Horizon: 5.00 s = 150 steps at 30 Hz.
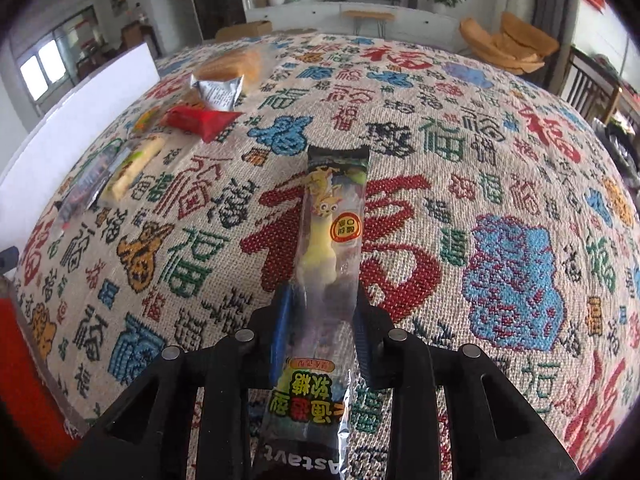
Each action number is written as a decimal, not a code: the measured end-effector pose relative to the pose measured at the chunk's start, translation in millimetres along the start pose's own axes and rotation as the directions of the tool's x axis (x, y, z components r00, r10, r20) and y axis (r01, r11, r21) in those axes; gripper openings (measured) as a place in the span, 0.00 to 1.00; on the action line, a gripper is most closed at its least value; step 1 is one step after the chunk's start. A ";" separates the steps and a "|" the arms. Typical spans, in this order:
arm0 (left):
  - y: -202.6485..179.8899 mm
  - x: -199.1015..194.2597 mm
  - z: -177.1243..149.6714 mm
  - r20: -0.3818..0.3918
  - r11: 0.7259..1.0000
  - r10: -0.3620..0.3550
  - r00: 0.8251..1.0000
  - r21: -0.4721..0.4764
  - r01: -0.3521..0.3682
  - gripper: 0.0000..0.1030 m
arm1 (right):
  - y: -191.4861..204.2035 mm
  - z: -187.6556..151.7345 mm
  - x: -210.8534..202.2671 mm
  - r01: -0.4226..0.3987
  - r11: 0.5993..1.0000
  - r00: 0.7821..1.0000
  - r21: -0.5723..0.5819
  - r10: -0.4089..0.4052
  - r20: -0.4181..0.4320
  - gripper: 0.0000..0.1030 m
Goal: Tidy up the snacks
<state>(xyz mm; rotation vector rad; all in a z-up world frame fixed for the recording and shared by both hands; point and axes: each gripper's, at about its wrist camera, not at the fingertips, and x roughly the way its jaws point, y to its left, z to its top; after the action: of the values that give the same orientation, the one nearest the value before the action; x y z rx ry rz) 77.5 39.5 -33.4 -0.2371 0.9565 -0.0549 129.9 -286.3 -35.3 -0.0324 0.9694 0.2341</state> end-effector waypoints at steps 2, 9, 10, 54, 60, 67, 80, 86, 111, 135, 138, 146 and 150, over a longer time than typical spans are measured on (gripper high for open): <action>0.9 21.4 14.1 -0.066 1.000 -0.009 0.998 0.014 0.010 1.00 | 1.0 -0.7 1.1 -0.001 1.000 1.000 0.001 0.001 0.026 0.36; -18.9 67.3 25.9 -0.158 0.988 0.063 0.985 0.152 -0.039 0.99 | 5.8 -5.3 -0.5 -0.010 1.000 0.998 0.005 0.010 0.059 0.49; -22.7 69.9 24.6 -0.154 0.980 0.090 0.984 0.189 -0.060 1.00 | 6.9 -6.1 -0.8 -0.009 1.000 0.998 0.002 0.008 0.061 0.49; -20.7 -9.0 -17.9 -0.109 0.950 -0.209 0.972 0.213 0.228 0.17 | 11.7 31.3 -11.5 -0.110 0.987 0.964 -0.117 0.078 -0.253 0.16; 21.6 -74.4 14.0 0.052 0.950 -0.306 0.950 0.081 0.302 0.17 | 38.8 77.0 -50.7 -0.255 0.967 0.960 -0.016 0.251 -0.125 0.16; 125.1 -132.2 75.6 0.201 0.988 -0.138 0.970 -0.040 0.149 0.17 | 187.9 167.7 -61.5 -0.564 0.824 0.826 -0.062 0.559 -0.077 0.17; 216.9 -151.4 77.7 0.281 0.973 0.192 0.940 -0.177 -0.146 0.89 | 399.7 226.3 -21.0 -0.701 0.699 0.709 -0.139 0.705 -0.033 0.52; 158.4 -147.1 44.5 0.283 0.993 0.039 0.958 -0.114 -0.007 0.89 | 301.1 175.3 -46.6 -0.467 0.846 0.856 -0.258 0.506 0.111 0.65; 14.2 -40.2 -37.9 0.089 0.989 -0.107 0.990 0.114 0.096 0.92 | 42.1 53.3 50.0 0.167 0.983 0.984 0.079 -0.172 0.055 0.84; 24.2 -31.0 -36.3 0.051 0.981 -0.181 0.982 0.072 0.178 0.92 | 37.8 55.3 54.2 0.148 0.984 0.987 0.103 -0.153 0.046 0.88; 27.1 -34.0 -37.1 0.064 0.983 -0.178 0.982 0.067 0.173 0.92 | 37.8 55.3 54.3 0.148 0.984 0.987 0.103 -0.153 0.046 0.88; 26.3 -30.6 -36.3 0.046 0.981 -0.187 0.981 0.070 0.183 0.92 | 38.0 55.3 54.4 0.148 0.984 0.987 0.103 -0.153 0.046 0.88; 27.4 -30.9 -36.1 0.048 0.980 -0.192 0.980 0.063 0.188 0.92 | 37.6 55.2 54.1 0.148 0.984 0.987 0.103 -0.153 0.046 0.88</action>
<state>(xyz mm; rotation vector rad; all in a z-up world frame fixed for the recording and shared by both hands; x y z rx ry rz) 28.7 64.5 -34.7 -0.2744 0.8752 -0.2506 196.1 -232.6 -45.4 -0.0084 0.9192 0.0470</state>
